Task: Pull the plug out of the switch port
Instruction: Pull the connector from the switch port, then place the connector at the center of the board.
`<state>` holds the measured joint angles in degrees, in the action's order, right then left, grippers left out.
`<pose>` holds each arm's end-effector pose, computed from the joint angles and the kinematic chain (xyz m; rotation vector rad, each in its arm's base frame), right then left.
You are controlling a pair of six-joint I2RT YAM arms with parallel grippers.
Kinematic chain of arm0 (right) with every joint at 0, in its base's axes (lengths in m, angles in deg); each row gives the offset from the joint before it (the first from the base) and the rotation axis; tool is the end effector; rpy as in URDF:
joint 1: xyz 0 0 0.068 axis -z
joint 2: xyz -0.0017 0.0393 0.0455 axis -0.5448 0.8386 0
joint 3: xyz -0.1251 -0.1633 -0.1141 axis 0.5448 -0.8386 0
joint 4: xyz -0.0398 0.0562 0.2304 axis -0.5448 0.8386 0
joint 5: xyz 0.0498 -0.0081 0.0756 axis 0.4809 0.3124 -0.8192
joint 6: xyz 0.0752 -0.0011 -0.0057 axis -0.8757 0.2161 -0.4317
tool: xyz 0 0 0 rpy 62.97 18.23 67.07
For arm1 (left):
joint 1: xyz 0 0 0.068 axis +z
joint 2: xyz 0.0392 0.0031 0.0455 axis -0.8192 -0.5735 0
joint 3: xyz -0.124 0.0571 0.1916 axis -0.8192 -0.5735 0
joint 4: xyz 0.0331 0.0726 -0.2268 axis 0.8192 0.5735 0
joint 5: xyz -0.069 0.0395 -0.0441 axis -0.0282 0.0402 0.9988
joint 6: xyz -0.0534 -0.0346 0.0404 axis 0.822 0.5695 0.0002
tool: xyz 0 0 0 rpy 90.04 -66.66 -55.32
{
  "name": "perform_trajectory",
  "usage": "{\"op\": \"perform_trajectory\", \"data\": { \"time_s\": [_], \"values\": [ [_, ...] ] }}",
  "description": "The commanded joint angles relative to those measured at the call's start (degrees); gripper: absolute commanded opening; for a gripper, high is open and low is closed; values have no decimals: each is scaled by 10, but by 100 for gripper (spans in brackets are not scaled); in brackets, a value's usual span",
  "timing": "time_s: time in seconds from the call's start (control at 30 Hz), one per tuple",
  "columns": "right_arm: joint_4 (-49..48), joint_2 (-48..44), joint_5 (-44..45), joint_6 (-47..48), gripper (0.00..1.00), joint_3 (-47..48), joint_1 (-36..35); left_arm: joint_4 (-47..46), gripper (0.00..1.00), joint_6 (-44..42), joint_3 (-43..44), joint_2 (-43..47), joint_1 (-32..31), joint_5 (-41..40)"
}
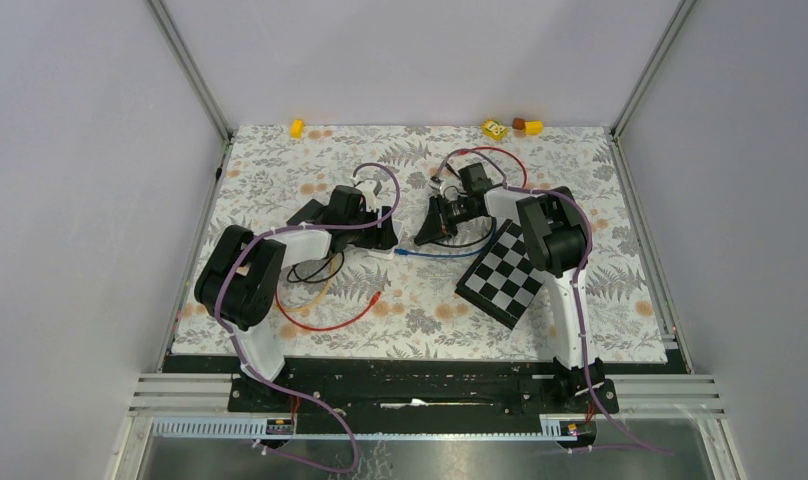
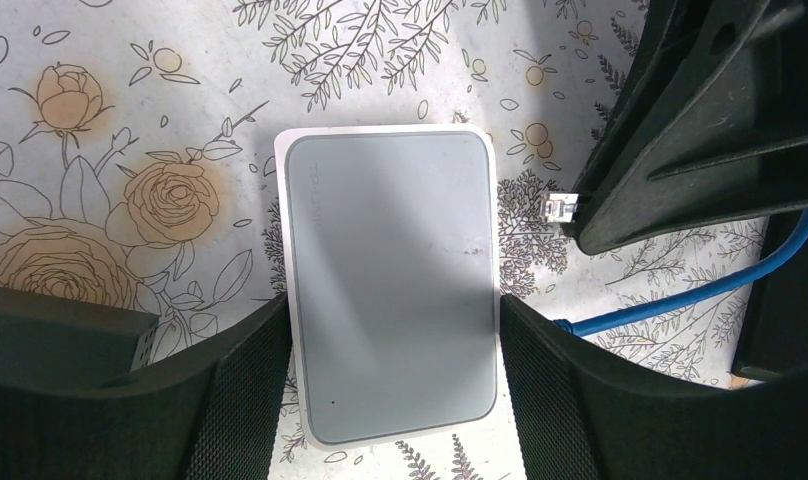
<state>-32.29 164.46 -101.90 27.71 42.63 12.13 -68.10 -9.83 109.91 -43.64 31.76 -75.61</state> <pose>0.3861 0.2067 0.0706 -0.5344 2.4267 1.6073 0.3225 -0.1555 0.1130 0.2711 2.3602 -0.6270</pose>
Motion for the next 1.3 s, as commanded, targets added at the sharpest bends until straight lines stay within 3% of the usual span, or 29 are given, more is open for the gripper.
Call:
{"op": "perform_trajectory", "data": {
  "time_s": [0.0,0.37,0.5,0.9,1.27],
  "values": [
    [33,-16,21,37,7,33,-3,16,0,-11,-8,11,4,-7],
    [165,-40,158,167,41,115,-3,15,0,-20,-11,26,4,-7],
    [195,-62,199,214,59,132,-2,20,0,-22,-6,18,4,-2],
    [236,-148,470,335,57,69,4,21,0,-24,-4,15,4,7],
    [281,-129,525,355,47,77,51,21,0,-25,-2,11,4,12]
  ]
}}
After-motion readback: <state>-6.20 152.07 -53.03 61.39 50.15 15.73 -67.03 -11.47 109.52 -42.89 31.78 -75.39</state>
